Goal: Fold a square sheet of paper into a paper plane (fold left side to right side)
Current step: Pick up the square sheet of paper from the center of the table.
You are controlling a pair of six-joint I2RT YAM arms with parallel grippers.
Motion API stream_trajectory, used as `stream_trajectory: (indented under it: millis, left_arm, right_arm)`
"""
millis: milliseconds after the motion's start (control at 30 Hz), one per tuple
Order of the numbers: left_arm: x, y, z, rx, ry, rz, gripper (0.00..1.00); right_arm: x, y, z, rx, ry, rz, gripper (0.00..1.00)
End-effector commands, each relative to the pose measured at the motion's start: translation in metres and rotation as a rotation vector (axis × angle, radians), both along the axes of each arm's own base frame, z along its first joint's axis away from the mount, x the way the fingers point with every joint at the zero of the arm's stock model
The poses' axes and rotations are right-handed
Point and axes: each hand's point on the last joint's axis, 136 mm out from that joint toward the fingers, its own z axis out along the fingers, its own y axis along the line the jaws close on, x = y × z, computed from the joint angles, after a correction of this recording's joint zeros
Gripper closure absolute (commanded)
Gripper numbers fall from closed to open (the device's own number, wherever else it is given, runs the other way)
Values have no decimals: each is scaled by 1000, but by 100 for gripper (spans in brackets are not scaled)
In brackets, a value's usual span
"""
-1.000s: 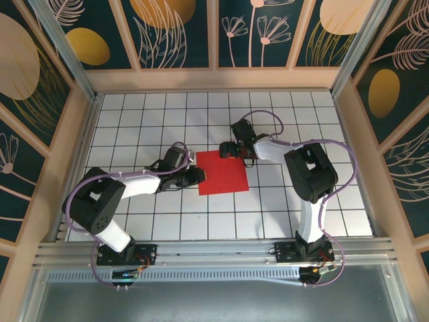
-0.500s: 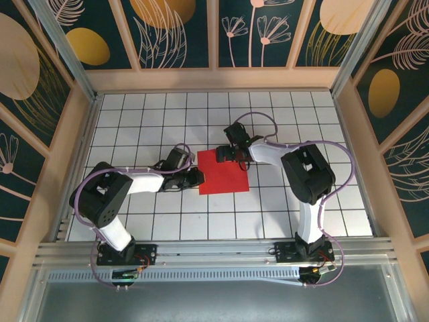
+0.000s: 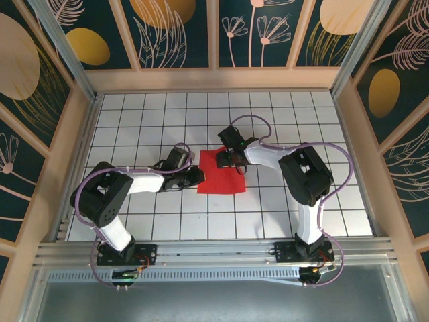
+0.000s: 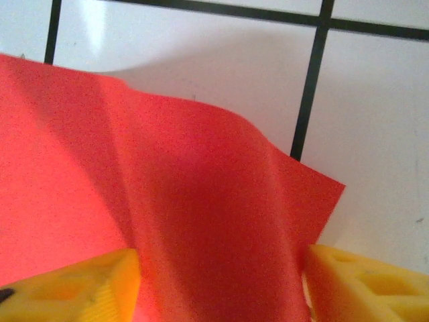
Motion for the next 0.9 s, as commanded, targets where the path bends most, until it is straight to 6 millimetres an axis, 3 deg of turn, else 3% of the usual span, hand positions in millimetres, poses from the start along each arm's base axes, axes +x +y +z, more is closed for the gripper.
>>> stream_trajectory:
  millis: [0, 200, 433, 667, 867]
  left_arm:
    - [4, -7, 5, -34, -12, 3, 85]
    - [10, -10, 20, -61, -55, 15, 81]
    - [27, 12, 75, -69, -216, 89, 64]
    - [32, 48, 145, -255, -399, 132, 36]
    - [11, 38, 219, -416, -648, -16, 14]
  right_arm:
    - [-18, 10, 9, 35, 61, 45, 42]
    - [-23, 17, 17, 104, 74, 70, 58]
    - [-23, 13, 47, 301, 68, 85, 70]
    - [-16, -16, 106, 556, -15, 124, 75]
    - [-27, -40, 174, 775, -112, 245, 76]
